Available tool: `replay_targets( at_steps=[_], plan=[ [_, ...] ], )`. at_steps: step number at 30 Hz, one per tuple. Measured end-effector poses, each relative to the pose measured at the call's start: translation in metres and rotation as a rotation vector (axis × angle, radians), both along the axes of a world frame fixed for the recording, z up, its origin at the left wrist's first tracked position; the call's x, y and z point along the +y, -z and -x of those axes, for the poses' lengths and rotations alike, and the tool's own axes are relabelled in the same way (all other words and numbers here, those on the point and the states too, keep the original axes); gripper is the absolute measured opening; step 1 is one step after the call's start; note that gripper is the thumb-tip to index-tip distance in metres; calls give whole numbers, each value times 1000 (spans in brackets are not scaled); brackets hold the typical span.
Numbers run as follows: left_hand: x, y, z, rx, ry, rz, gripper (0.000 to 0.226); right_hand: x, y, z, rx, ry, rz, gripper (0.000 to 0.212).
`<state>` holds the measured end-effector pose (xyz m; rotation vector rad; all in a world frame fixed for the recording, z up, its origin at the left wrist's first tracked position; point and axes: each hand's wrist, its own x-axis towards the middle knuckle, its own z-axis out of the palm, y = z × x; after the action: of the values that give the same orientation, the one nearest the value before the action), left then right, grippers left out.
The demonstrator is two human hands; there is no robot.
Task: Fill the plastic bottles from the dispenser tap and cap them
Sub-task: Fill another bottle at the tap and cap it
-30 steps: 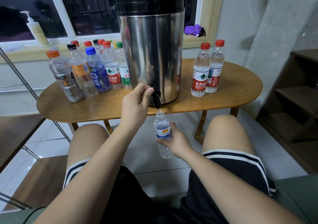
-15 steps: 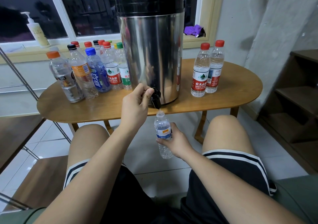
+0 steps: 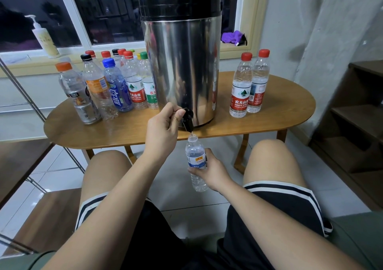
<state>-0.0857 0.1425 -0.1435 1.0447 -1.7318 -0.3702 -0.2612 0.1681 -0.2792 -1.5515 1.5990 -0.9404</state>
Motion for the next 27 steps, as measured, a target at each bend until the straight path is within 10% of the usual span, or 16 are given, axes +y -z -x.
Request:
replay_targets(
  at_steps=[27],
  plan=[
    [-2,2,0,30,12,-45,24,1,0,0,39,4,3,62]
  ],
)
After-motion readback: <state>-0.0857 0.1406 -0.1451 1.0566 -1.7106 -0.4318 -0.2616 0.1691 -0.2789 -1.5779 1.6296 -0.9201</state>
